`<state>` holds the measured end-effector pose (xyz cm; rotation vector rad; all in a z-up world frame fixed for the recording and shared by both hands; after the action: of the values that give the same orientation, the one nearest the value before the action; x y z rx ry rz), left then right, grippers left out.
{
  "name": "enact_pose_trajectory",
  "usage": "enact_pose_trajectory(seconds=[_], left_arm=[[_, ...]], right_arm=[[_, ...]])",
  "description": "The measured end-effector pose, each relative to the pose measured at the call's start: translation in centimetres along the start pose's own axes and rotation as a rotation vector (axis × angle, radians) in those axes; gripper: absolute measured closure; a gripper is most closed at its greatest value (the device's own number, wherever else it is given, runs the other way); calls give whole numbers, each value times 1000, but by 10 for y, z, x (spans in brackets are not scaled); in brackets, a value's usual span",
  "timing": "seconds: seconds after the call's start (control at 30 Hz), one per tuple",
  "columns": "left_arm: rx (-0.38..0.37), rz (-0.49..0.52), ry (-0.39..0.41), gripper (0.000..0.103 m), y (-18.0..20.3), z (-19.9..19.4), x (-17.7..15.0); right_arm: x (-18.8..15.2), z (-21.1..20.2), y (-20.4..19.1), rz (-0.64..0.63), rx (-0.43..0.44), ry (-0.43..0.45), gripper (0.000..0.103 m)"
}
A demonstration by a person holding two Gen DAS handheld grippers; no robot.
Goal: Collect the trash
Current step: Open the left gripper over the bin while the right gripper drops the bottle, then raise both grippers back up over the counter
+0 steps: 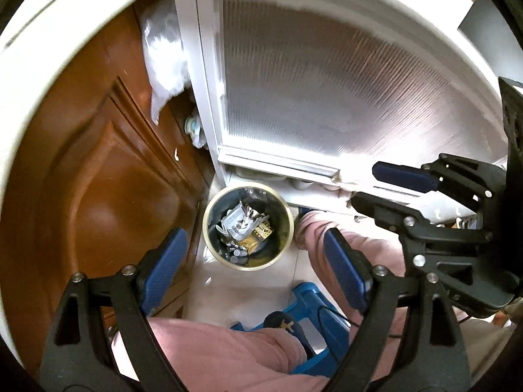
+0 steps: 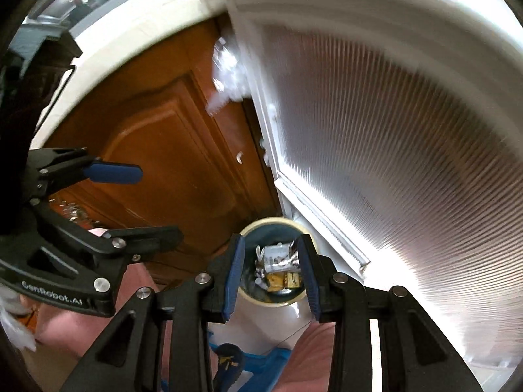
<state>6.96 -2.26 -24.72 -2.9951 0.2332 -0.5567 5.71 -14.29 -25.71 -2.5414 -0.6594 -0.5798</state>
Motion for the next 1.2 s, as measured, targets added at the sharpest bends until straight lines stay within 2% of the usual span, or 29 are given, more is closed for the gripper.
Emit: enact_pose_trajectory(seconds=[0.2, 0.3, 0.47, 0.63, 0.7, 0.8, 0.93, 1.1, 1.2], left_arm=[[6, 16, 82, 19, -7, -59, 11], [4, 22, 131, 19, -11, -87, 21], [8, 32, 209, 19, -19, -129, 46], [52, 59, 297, 19, -26, -164, 88], [72, 59, 317, 19, -28, -173, 105], [71, 45, 339, 19, -35, -182, 136], [94, 23, 357, 19, -46, -181, 184], [95, -18, 336, 19, -61, -158, 242], [89, -45, 310, 19, -69, -134, 273]], right_arm=[[16, -52, -24, -43, -17, 88, 68], [30, -81, -27, -45, -11, 131, 65], [57, -125, -29, -46, -24, 197, 54], [98, -158, -18, -38, -65, 244, 53], [116, -171, -9, -25, -90, 264, 50], [145, -199, 19, 5, -121, 295, 41], [183, -219, 63, 51, -165, 334, 37], [225, -232, 134, 126, -228, 356, 31], [247, -222, 179, 167, -275, 366, 29]])
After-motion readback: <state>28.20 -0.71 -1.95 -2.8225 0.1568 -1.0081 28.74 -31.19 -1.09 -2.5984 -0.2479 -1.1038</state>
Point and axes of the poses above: each gripper's, at about its wrist camera, not at the fingertips, and z roughly the way its jaws point, y to its right, x to its top, the point moved 1 cm from there along z, roughly the way its jaws point, and after that the axes turned 12 degrees about x, right-handed, at the moved point
